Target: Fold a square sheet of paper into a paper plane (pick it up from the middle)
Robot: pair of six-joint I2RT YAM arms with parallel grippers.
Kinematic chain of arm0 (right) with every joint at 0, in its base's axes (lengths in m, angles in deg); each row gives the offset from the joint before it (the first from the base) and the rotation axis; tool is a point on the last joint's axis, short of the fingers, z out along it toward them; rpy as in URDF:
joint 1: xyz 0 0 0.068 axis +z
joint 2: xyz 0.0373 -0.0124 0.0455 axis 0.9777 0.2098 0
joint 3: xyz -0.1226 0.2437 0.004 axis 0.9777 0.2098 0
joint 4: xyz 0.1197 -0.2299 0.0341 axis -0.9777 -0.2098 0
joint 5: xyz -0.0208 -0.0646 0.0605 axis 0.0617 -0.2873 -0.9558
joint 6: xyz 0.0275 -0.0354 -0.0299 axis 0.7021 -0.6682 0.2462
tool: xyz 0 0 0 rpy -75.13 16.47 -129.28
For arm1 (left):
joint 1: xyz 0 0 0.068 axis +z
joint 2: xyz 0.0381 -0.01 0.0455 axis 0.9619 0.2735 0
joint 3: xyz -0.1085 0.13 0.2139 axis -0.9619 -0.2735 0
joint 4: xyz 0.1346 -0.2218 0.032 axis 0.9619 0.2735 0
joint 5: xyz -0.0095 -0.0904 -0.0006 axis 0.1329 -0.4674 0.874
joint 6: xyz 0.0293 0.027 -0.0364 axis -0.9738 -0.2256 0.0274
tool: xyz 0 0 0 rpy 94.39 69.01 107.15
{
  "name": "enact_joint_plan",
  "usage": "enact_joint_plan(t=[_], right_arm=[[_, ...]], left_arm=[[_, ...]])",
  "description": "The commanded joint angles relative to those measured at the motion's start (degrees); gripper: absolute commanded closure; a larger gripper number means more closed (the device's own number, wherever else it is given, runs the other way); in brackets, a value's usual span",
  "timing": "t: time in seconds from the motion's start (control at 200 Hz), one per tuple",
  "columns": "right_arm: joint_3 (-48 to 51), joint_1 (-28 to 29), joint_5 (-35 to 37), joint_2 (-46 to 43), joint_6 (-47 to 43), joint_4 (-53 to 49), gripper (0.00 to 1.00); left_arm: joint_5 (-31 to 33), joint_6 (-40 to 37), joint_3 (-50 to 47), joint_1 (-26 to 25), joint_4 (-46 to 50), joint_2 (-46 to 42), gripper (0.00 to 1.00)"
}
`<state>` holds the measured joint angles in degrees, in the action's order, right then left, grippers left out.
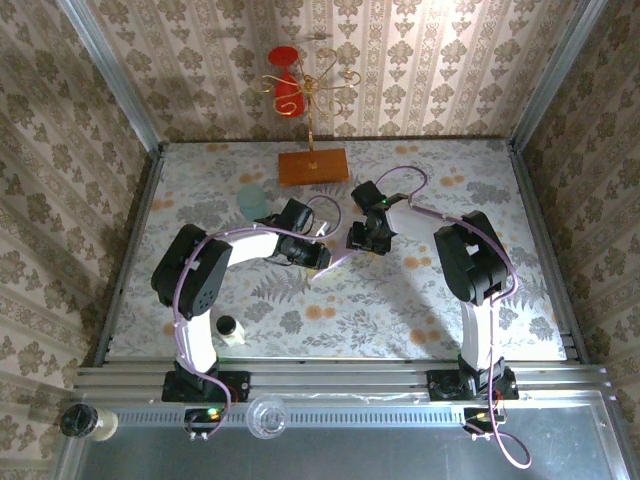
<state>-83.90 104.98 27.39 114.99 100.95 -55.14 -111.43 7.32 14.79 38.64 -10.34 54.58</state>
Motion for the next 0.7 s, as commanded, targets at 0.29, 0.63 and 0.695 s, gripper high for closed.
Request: enact_joint_plan(t=[0.29,0.63,0.695], right_arm=[[4.11,-0.3,-2.08,1.15,1.81,4.88,0.48],[12.64,-1.08,-5.23,-12.67,5.99,10.83,0.44],[15.21,-0.91,-7.63,-14.48,7.94,14.53,0.47]], left_arm=[[-0.15,0.11,0.8,-0.83,2.55,5.44,0.78],[0.41,-0.3,1.12,-1.06,4.07,6.84,0.79],[0.41,-0.3,1.15,-1.08,4.07,7.04,0.79]])
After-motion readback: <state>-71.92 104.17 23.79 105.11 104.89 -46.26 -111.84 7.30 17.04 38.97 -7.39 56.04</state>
